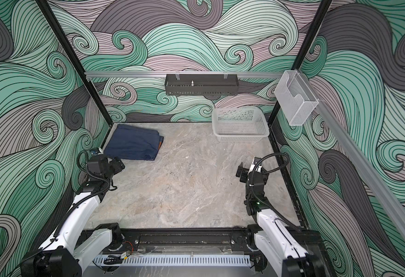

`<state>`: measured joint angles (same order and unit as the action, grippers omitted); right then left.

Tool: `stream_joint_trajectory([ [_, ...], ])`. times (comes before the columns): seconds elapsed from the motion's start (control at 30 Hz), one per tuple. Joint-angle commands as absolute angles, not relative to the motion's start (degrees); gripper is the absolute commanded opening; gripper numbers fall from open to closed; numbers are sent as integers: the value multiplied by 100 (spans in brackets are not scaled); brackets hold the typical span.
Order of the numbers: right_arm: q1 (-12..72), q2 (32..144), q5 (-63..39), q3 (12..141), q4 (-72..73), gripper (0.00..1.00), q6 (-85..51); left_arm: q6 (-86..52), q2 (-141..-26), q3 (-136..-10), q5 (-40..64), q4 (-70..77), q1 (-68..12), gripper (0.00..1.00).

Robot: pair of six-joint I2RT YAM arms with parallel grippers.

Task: Fold and stack the trousers
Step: Reset both arms

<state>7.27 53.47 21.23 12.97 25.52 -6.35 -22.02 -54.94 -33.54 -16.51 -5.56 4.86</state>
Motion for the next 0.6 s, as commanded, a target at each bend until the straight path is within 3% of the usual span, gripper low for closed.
stream_joint_trajectory([
  [0.0, 549, 6407, 2213, 1236, 4386, 100, -545, -2375, -6021, -3234, -2257, 373, 490, 81],
  [0.33, 226, 8732, 1271, 1616, 6064, 99, -179, -1904, -7335, -2587, -2315, 2243, 491, 79],
  [0.43, 96, 8800, 943, 1740, 5912, 99, -202, -1611, -7546, -2705, -2183, 2348, 491, 77],
  [0.57, 72, 8806, 783, 1958, 5530, 99, -163, -1238, -7991, -2398, -1976, 3604, 501, 77],
])
